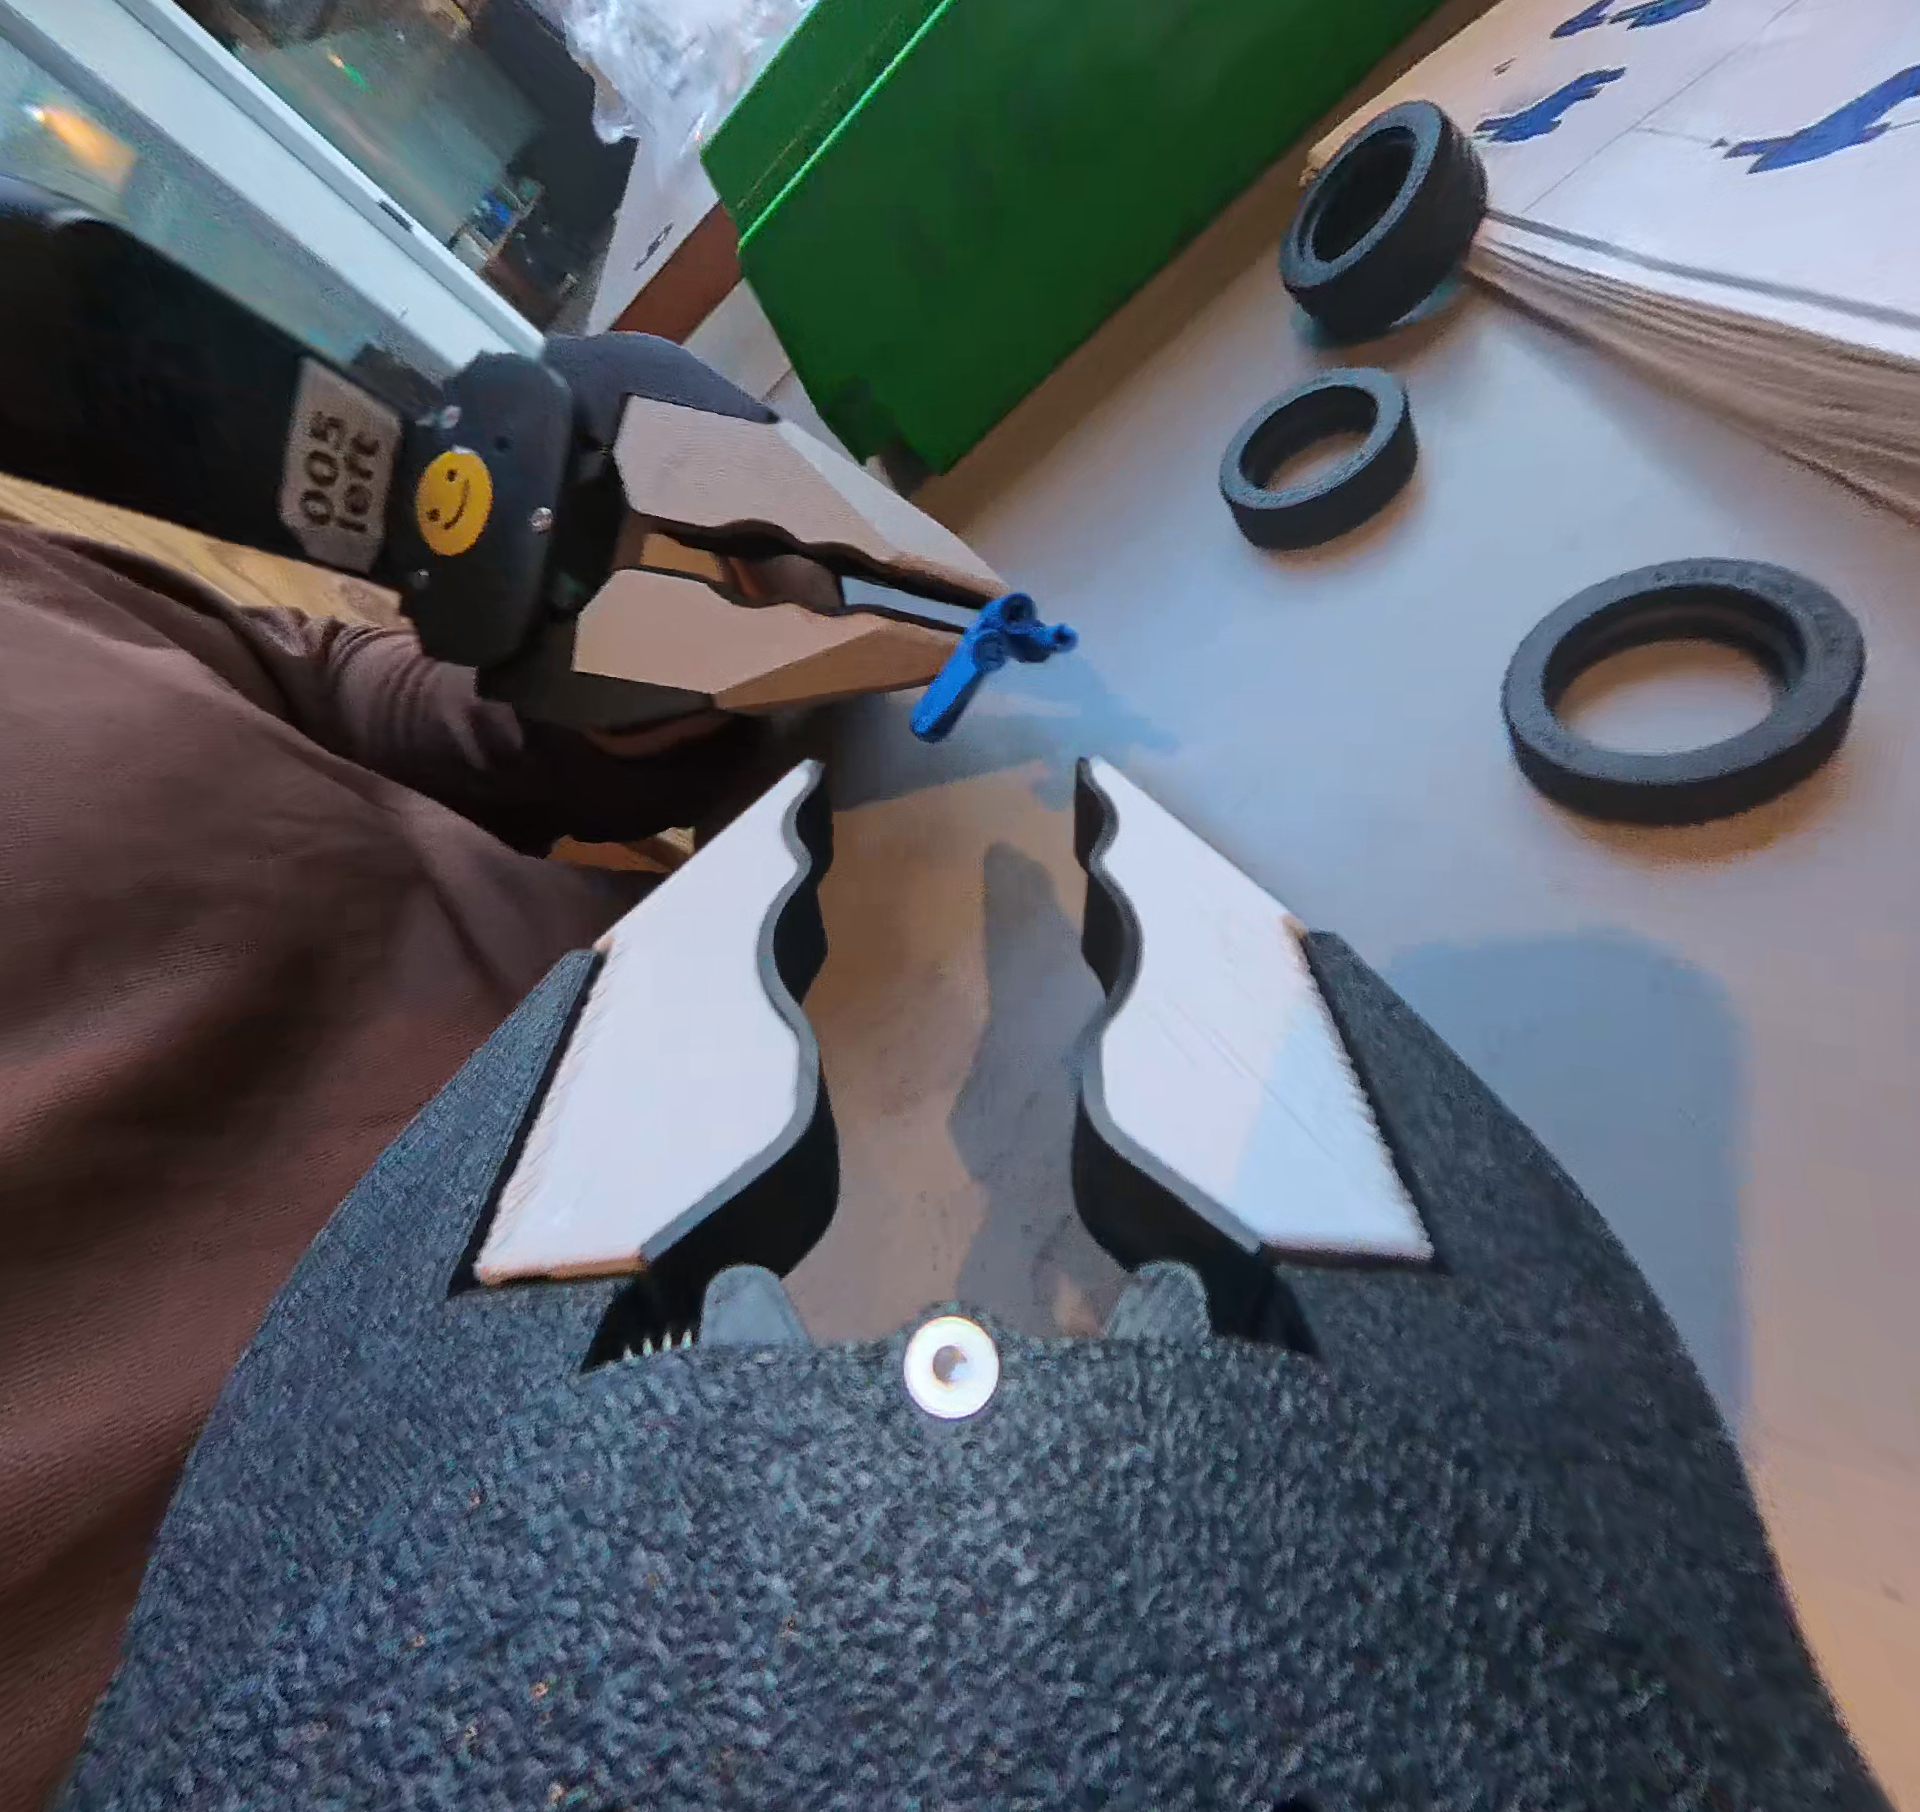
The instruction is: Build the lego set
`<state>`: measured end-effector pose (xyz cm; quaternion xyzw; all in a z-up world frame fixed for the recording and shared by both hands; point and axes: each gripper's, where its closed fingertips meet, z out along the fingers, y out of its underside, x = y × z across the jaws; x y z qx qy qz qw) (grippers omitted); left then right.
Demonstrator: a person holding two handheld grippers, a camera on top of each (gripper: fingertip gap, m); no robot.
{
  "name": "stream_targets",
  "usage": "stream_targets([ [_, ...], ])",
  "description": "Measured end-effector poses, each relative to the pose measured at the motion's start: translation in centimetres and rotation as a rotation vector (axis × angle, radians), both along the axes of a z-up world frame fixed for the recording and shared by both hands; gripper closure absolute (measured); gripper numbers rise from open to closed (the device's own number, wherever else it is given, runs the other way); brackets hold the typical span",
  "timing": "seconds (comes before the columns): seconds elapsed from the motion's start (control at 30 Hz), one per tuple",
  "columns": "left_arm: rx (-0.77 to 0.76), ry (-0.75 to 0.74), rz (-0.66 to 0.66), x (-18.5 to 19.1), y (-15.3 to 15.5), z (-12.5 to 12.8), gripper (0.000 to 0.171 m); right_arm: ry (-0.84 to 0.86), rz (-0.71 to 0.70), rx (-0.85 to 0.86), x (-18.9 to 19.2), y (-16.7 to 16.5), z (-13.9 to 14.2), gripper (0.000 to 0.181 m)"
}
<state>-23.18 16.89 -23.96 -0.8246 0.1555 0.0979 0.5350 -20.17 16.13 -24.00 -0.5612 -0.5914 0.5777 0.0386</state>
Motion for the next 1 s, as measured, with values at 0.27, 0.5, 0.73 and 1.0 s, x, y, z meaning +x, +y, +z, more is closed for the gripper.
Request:
stream_targets([
  [0.27,0.035,0.025,0.029,-0.5,0.3,0.1,0.17,0.047,0.101,-0.001,-2.0,-0.5,0.5,0.169],
  [0.5,0.012,-0.055,-0.061,-0.6,-0.3,-0.3,0.163,0.108,0.175,0.311,-2.6,1.1,-0.5,0.173],
  [0.73,-0.012,-0.058,-0.073,-2.1,-0.3,-0.7,0.159,0.261,0.256,0.744,-3.5,3.1,-1.5,0.173],
  [1.0,-0.085,-0.159,-0.109,-2.3,0.3,-1.5,0.145,0.349,0.321,1.142,-3.0,4.5,-2.8,0.173],
])
